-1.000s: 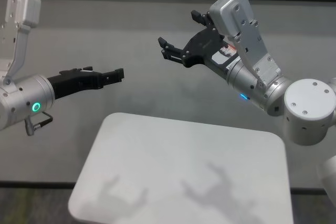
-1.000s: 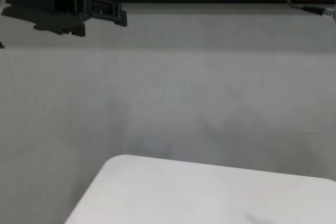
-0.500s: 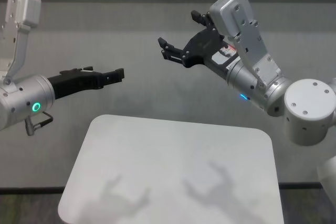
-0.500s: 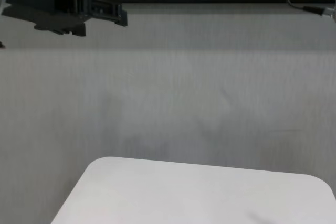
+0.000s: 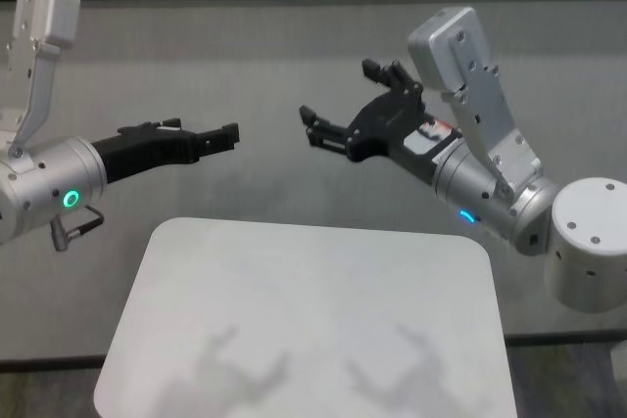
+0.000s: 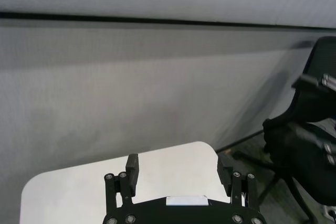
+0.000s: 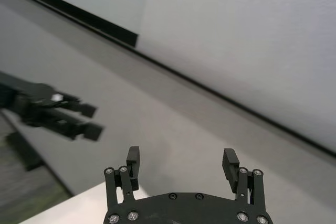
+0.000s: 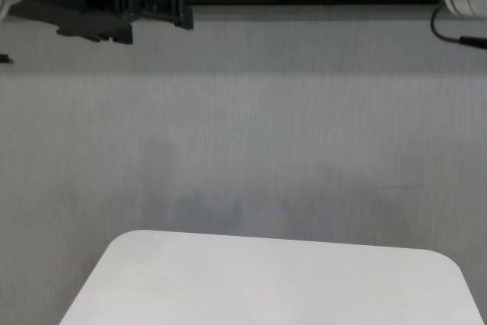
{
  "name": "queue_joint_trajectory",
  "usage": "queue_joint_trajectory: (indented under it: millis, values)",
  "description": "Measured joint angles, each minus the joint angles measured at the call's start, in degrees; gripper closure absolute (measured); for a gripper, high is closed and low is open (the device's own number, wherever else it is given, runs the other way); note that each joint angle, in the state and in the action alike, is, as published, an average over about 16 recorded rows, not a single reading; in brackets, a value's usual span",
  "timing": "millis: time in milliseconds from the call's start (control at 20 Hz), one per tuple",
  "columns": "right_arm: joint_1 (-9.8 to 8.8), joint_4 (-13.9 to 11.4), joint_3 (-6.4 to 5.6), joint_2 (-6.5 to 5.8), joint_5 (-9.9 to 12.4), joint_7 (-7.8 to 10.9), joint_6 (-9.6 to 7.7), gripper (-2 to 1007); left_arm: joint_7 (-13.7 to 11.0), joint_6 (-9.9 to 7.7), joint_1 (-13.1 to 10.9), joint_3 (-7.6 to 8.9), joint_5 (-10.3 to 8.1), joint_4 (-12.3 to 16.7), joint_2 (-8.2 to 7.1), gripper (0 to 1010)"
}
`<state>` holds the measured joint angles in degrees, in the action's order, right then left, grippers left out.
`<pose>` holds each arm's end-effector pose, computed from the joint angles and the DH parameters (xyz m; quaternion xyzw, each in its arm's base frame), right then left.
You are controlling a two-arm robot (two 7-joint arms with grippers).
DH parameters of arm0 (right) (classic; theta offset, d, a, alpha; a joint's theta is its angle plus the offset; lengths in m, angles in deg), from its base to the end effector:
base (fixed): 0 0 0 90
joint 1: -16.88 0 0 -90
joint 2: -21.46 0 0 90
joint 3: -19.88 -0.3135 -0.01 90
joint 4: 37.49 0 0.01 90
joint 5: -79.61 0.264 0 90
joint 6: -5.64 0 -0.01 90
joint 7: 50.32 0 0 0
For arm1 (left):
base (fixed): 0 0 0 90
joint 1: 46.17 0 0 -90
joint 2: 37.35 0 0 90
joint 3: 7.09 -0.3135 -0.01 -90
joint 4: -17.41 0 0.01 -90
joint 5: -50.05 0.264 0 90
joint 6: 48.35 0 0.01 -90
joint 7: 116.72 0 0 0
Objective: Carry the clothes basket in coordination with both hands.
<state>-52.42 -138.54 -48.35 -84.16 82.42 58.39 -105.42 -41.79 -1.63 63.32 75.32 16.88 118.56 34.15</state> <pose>0.3473 0.0266 -0.1814 -0.0921 -0.1401 -0.4413 0.8815 0.3522 0.0492 -0.1671 0.0403 0.1525 0.4693 0.8688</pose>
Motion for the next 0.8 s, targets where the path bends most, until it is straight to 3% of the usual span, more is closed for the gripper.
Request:
queue_joint_trajectory:
  millis: [450,800]
  values:
    - [-1.20,-1.97,0.16,-0.31,3.01,2.04,-3.81,0,-0.41,0.36,-0.19,-0.27,-1.65,0.59,-1.11,11]
    - [-1.14,-2.18,0.55,-0.93,4.30,2.02,-4.73,0,-4.35,-1.84,-0.17,-0.57,-4.89,1.15,-4.02,10]
